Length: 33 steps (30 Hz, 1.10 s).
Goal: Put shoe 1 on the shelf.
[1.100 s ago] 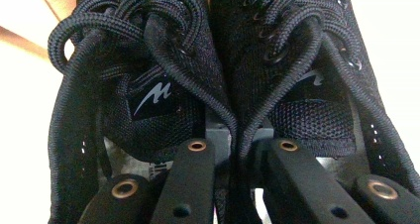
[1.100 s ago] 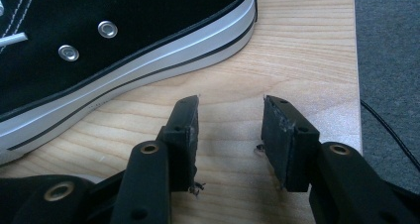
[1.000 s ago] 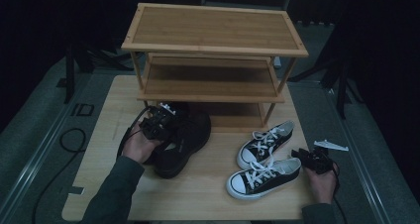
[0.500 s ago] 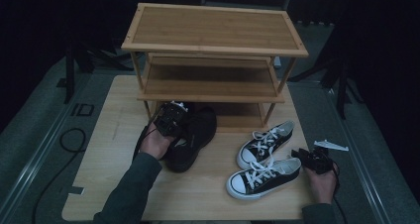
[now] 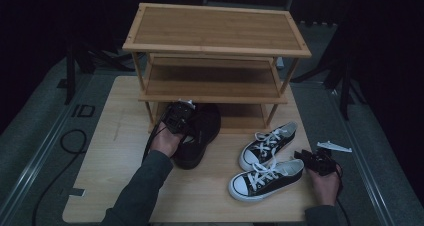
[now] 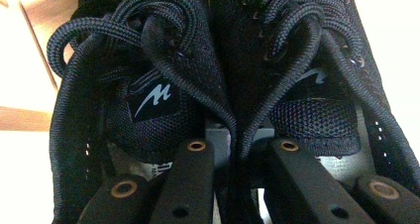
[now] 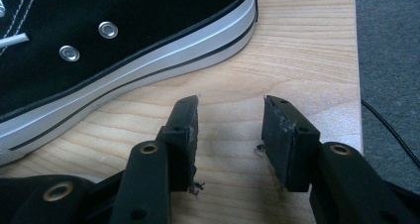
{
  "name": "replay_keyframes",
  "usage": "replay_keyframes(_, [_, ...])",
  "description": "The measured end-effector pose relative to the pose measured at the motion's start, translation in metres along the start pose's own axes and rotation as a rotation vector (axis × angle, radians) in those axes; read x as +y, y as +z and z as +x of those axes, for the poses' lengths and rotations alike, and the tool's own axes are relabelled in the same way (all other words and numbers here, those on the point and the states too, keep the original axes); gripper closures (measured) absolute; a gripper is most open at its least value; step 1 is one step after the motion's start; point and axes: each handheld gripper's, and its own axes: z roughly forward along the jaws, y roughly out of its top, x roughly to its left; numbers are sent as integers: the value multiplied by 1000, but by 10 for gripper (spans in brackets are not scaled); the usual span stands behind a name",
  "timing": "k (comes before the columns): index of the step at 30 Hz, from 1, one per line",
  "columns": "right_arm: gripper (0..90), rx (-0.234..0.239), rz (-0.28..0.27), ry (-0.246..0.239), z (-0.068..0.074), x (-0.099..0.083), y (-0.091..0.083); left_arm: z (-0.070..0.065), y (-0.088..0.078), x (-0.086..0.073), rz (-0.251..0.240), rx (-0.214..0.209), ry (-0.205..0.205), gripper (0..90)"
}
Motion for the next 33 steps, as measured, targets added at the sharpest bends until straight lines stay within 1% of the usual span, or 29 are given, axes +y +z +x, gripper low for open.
replay_keyframes(2, [575,0,0,0,0,0,0,-3,1,2,3,17,6,852])
replay_keyframes(10, [575,-1,0,0,0,0,0,-20,6,9,-14,46,-21,844])
replay_keyframes(13, [575,-1,0,-1,0,0,0,-28,8,12,-16,45,-32,830])
replay_keyframes(16, [575,-1,1,0,0,0,0,-33,9,14,-20,47,-39,821])
replay_keyframes(20, [575,0,0,0,0,0,0,-33,10,15,-29,40,-64,781])
replay_keyframes(21, [575,0,0,0,0,0,0,-33,10,14,-32,37,-65,755])
replay_keyframes(24, [574,0,0,0,0,0,0,-32,10,13,-29,39,-53,633])
replay_keyframes(26, [575,0,0,0,0,0,0,-31,9,12,-23,28,-51,606])
replay_keyframes(28, [575,0,0,0,0,0,0,-29,7,11,-8,15,-40,589])
replay_keyframes(31, [574,0,0,0,0,0,0,-26,6,9,-3,-11,-51,546])
replay_keyframes(33, [573,1,0,1,0,0,0,-25,4,7,-5,-22,-48,530])
